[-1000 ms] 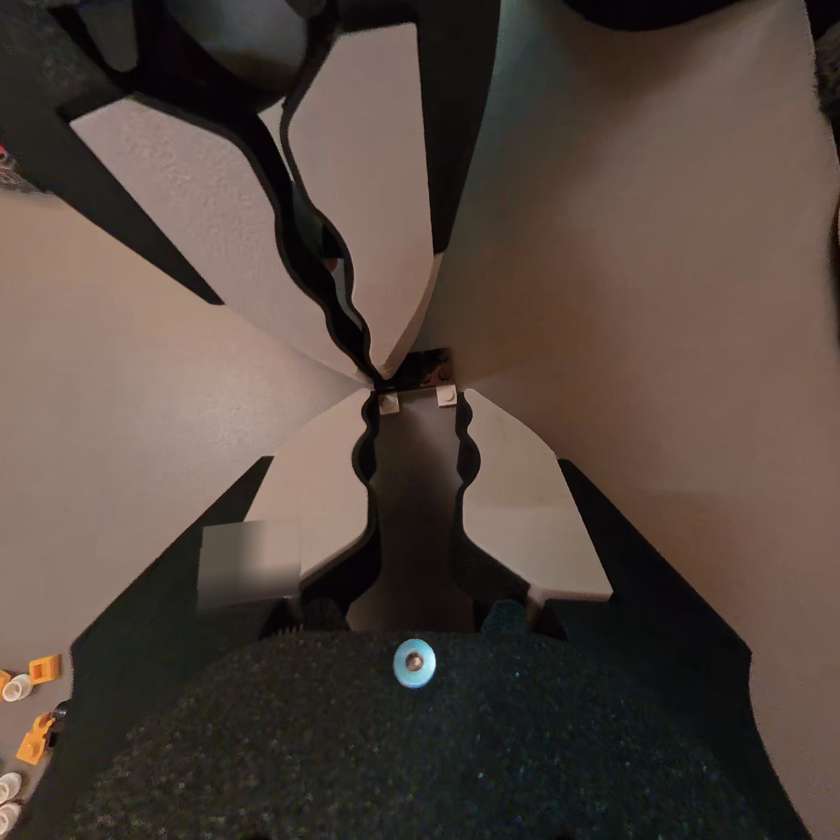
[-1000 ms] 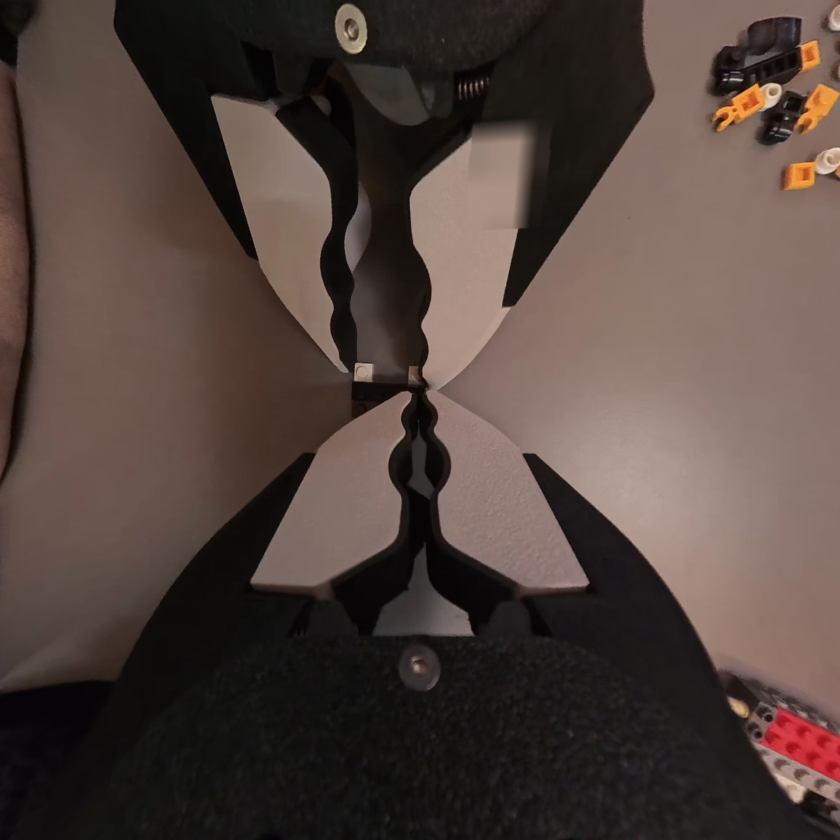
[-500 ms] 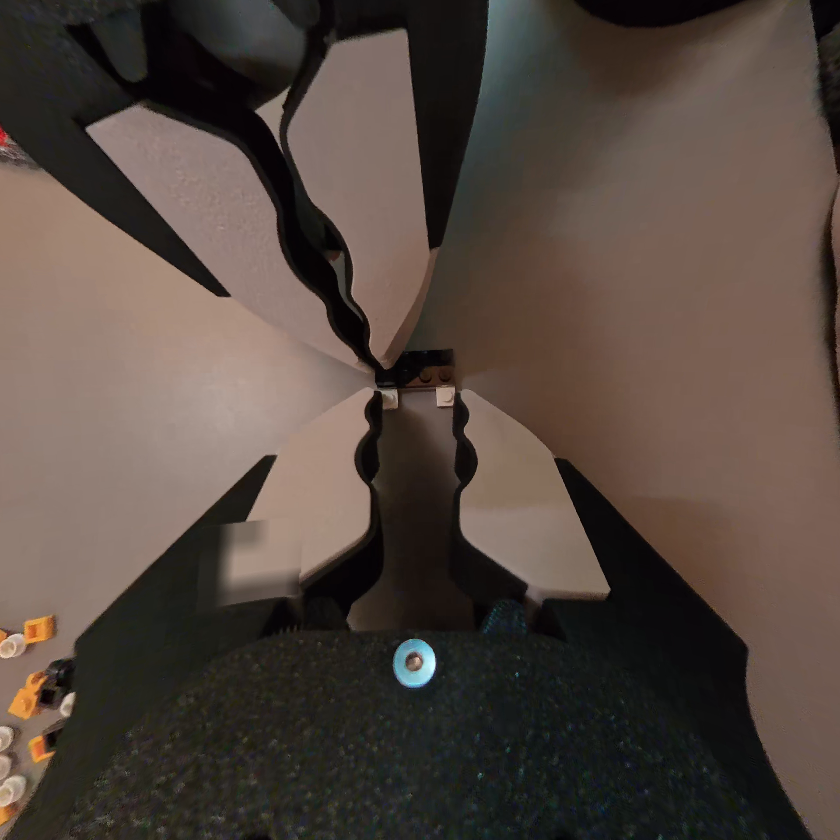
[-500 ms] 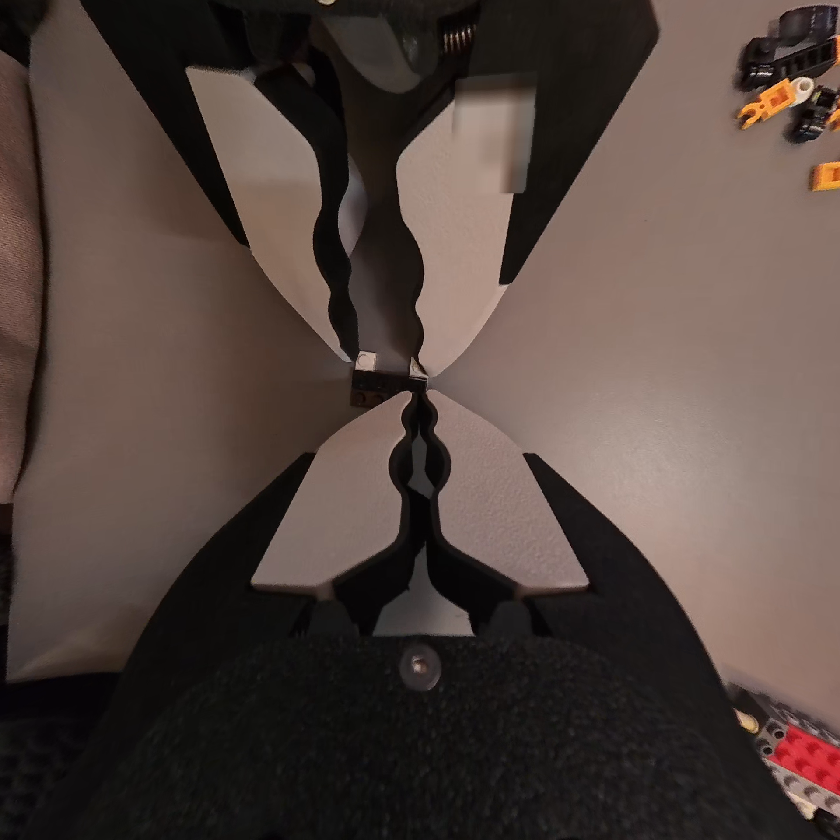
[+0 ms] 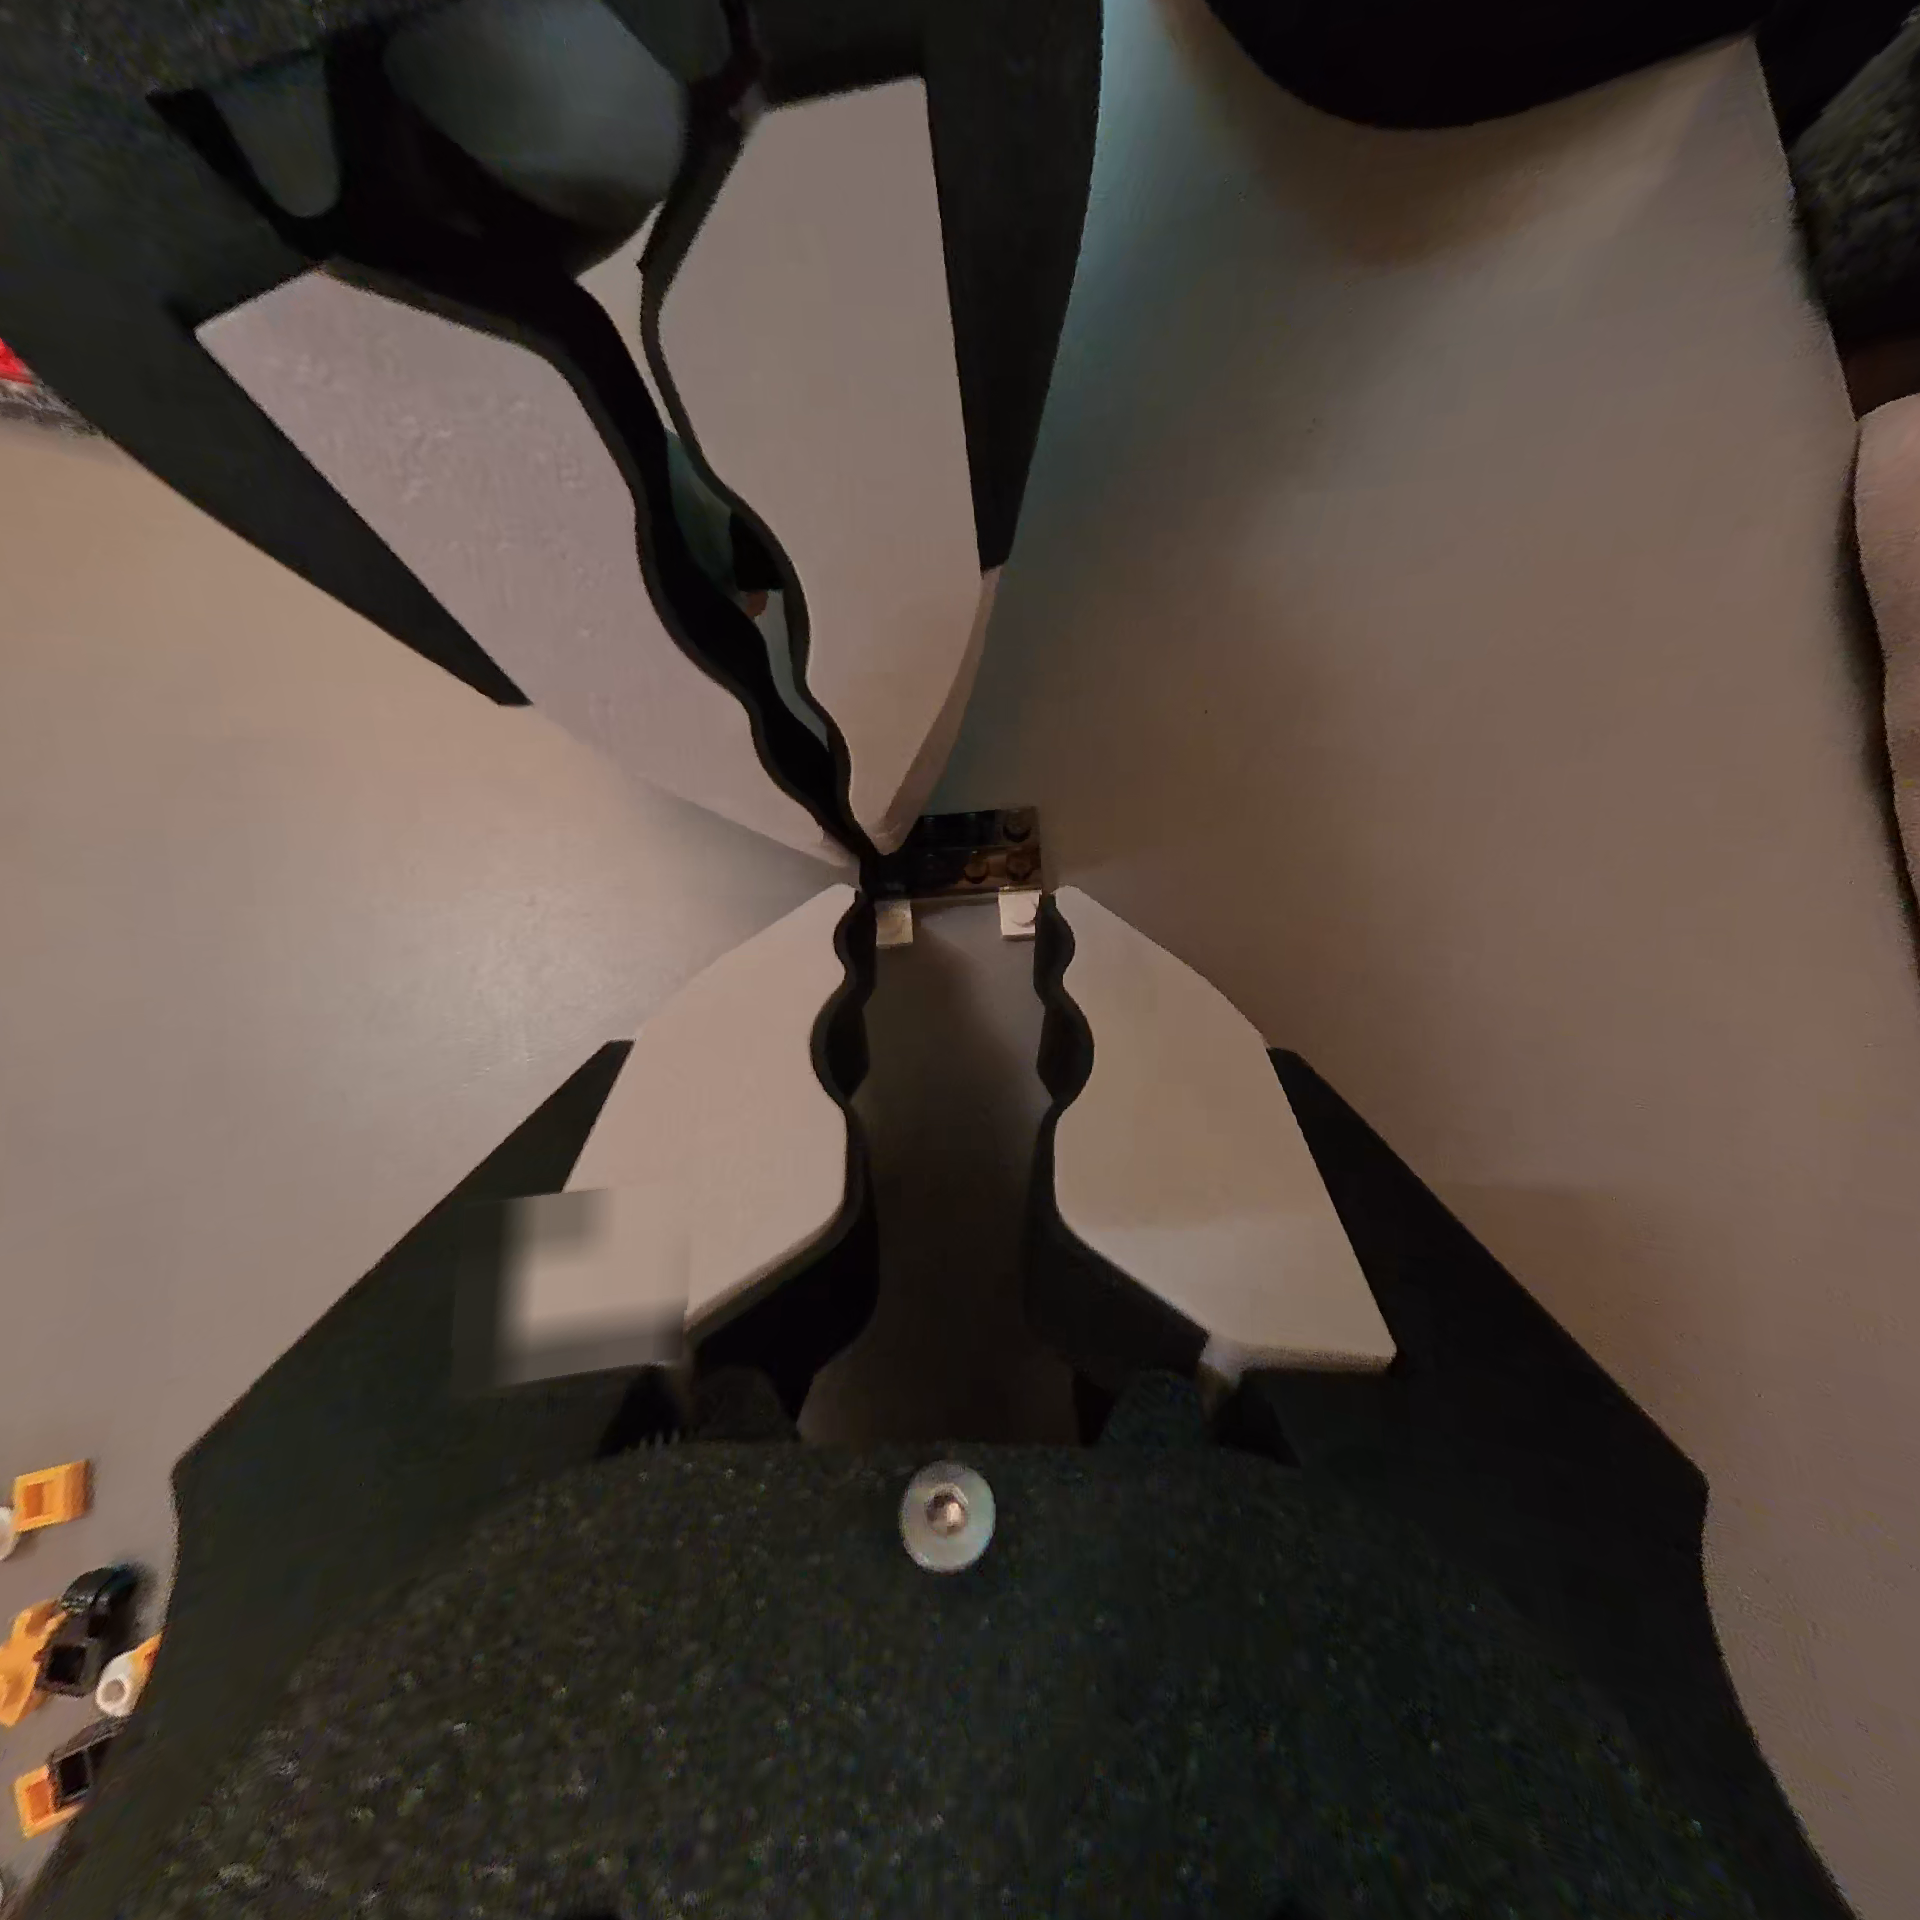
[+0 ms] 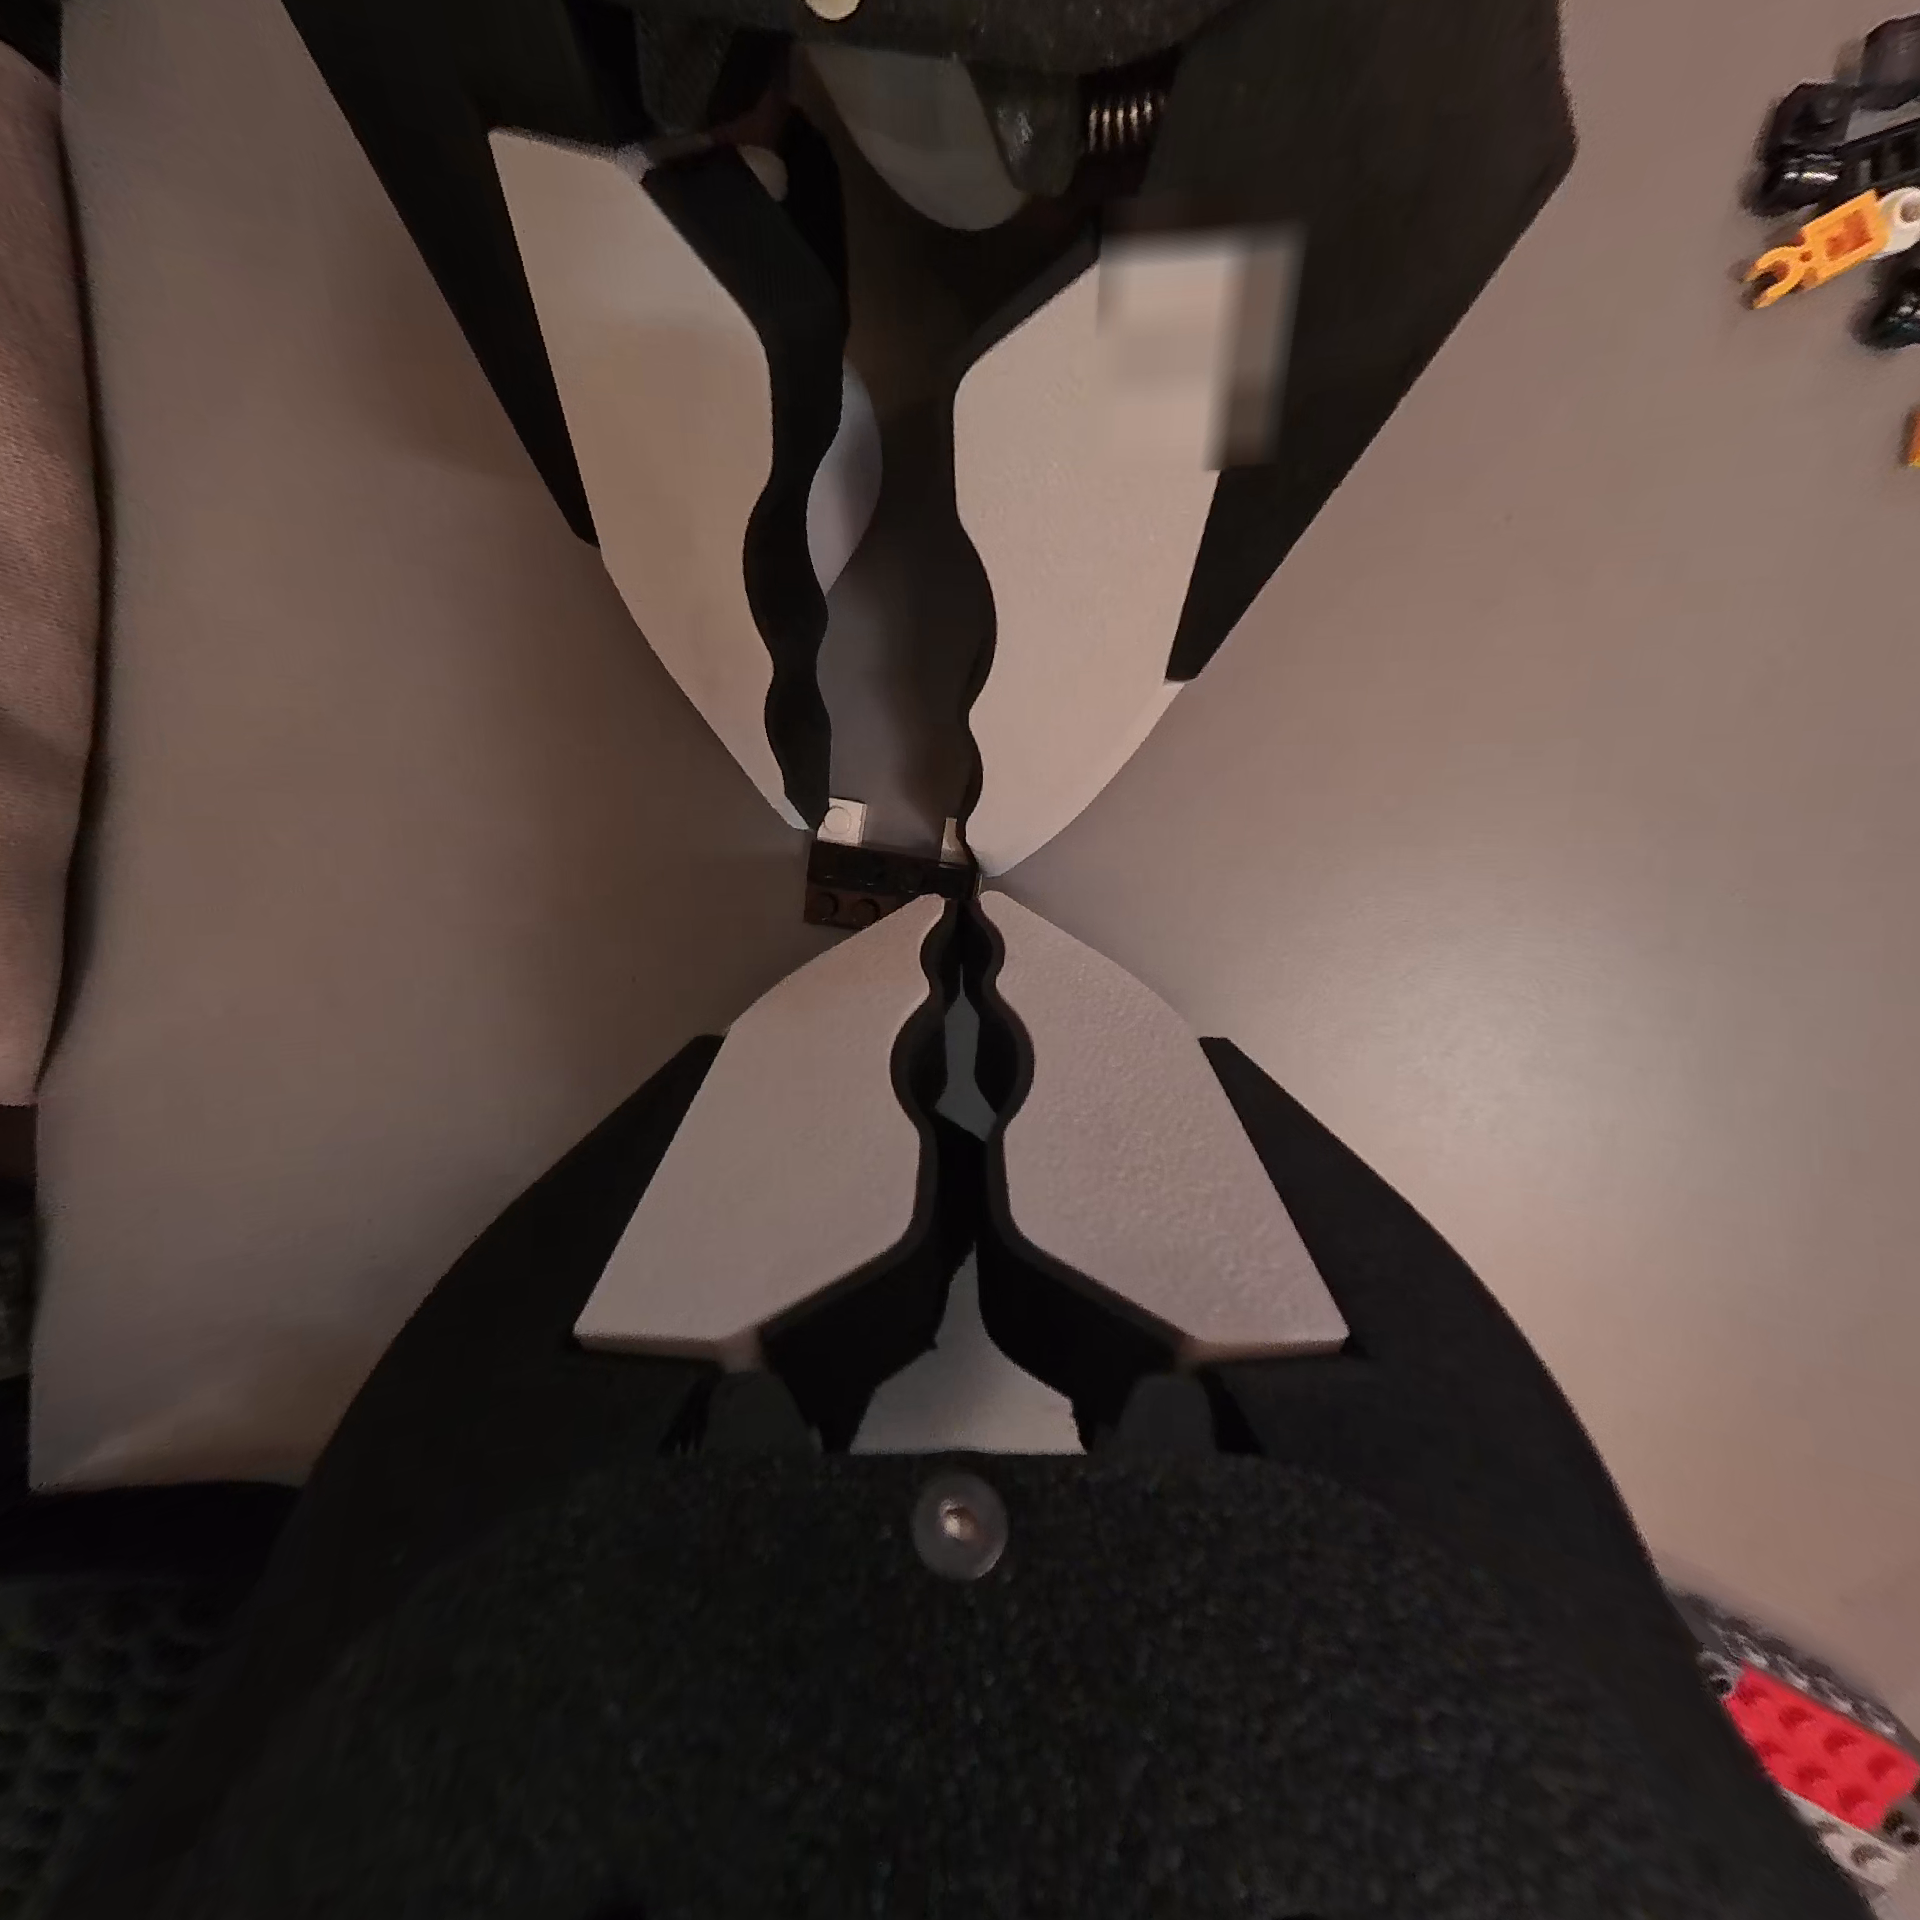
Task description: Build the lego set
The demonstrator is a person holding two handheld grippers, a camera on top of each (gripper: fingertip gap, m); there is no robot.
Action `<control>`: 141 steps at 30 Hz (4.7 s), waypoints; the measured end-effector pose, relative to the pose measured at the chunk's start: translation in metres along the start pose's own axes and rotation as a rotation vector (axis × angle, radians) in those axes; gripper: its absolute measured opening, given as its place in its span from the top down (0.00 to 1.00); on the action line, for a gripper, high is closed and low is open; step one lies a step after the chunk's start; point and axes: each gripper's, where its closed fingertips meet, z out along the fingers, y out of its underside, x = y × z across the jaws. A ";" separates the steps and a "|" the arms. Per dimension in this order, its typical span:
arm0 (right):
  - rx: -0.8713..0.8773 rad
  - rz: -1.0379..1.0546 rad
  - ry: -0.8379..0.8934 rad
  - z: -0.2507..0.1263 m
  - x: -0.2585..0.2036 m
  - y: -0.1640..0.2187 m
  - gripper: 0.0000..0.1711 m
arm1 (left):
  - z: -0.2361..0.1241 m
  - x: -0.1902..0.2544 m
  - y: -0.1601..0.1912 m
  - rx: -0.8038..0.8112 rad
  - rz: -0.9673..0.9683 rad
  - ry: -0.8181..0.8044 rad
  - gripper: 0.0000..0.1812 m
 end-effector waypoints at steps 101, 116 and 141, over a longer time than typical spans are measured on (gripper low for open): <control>0.303 0.064 0.325 -0.006 0.009 0.012 0.79 | -0.180 -0.154 0.022 0.565 -0.375 -0.794 0.97; 0.793 0.344 0.418 -0.084 0.040 0.017 0.79 | -0.117 -0.165 0.087 0.046 -0.613 -0.546 0.84; 0.740 0.363 0.421 -0.073 0.040 0.024 0.83 | -0.101 -0.170 0.098 -0.123 -0.710 -0.502 0.92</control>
